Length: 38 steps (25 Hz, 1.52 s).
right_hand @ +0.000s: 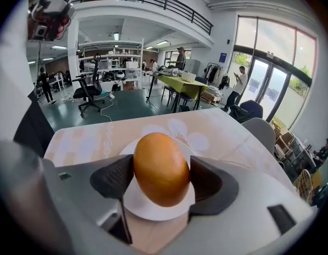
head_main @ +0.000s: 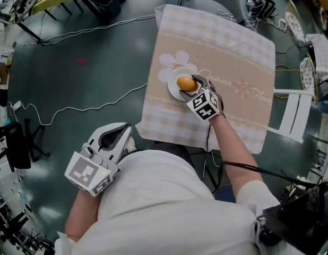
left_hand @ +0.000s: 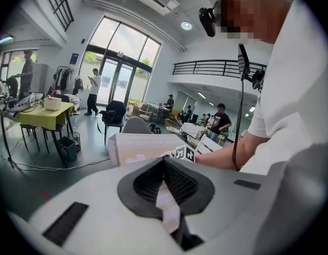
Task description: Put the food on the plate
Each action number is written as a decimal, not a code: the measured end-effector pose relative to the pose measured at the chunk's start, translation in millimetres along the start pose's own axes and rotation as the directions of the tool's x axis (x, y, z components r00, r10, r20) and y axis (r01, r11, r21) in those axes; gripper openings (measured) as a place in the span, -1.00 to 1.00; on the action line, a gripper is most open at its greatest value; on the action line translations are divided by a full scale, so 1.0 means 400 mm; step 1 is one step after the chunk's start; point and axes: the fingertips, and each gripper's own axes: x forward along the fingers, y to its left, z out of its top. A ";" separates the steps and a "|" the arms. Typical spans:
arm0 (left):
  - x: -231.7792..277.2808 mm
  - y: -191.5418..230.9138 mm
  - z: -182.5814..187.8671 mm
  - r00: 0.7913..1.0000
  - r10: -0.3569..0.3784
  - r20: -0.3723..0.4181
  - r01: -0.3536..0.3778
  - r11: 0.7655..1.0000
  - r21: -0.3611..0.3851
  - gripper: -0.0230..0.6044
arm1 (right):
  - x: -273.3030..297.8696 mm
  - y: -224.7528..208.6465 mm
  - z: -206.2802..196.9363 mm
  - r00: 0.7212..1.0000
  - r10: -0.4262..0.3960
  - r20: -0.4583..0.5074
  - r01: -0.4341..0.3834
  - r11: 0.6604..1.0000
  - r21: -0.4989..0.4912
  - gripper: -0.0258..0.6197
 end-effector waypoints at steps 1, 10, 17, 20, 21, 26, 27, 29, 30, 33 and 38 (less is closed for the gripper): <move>-0.001 0.003 0.000 1.000 0.006 0.001 -0.006 1.000 -0.005 -0.90 | 0.003 0.000 -0.003 1.000 0.006 -0.003 -0.006 1.000 -0.003 0.13; 0.004 0.002 -0.008 1.000 0.023 -0.004 -0.023 1.000 -0.017 -0.90 | 0.019 0.002 -0.007 1.000 0.028 0.005 -0.028 1.000 -0.002 0.13; 0.008 -0.004 -0.010 1.000 0.013 -0.010 -0.013 1.000 -0.010 -0.90 | 0.017 0.003 -0.009 1.000 0.027 -0.004 -0.027 1.000 -0.011 0.13; 0.007 -0.005 -0.012 1.000 0.011 -0.010 -0.011 1.000 -0.011 -0.90 | 0.014 0.003 -0.009 1.000 0.022 -0.005 -0.022 1.000 -0.017 0.13; 0.005 -0.004 -0.012 1.000 0.010 -0.009 -0.010 1.000 -0.012 -0.90 | 0.012 0.003 -0.007 1.000 0.019 -0.004 -0.019 1.000 -0.018 0.13; -0.003 -0.005 -0.011 1.000 0.005 -0.007 -0.006 1.000 -0.011 -0.90 | 0.004 0.003 0.007 1.000 0.015 -0.003 -0.015 1.000 -0.025 0.13; -0.005 -0.005 -0.011 1.000 0.005 -0.006 -0.005 1.000 -0.011 -0.90 | 0.003 0.004 0.009 1.000 0.014 -0.003 -0.015 1.000 -0.026 0.13; -0.010 -0.005 -0.011 1.000 0.004 -0.004 -0.004 1.000 -0.010 -0.90 | 0.000 0.007 0.012 1.000 0.014 -0.004 -0.014 0.999 -0.029 0.13; -0.013 -0.005 -0.011 1.000 0.003 -0.004 -0.003 1.000 -0.010 -0.90 | -0.002 0.009 0.012 1.000 0.013 -0.005 -0.013 0.999 -0.030 0.13; -0.025 -0.008 -0.012 1.000 0.003 0.000 -0.003 1.000 -0.007 -0.90 | -0.006 0.014 0.011 1.000 0.008 -0.010 -0.008 0.999 -0.032 0.13; -0.046 -0.010 -0.014 1.000 0.005 0.010 -0.005 1.000 -0.001 -0.90 | -0.021 0.016 0.014 1.000 -0.013 -0.009 0.013 0.999 -0.031 0.13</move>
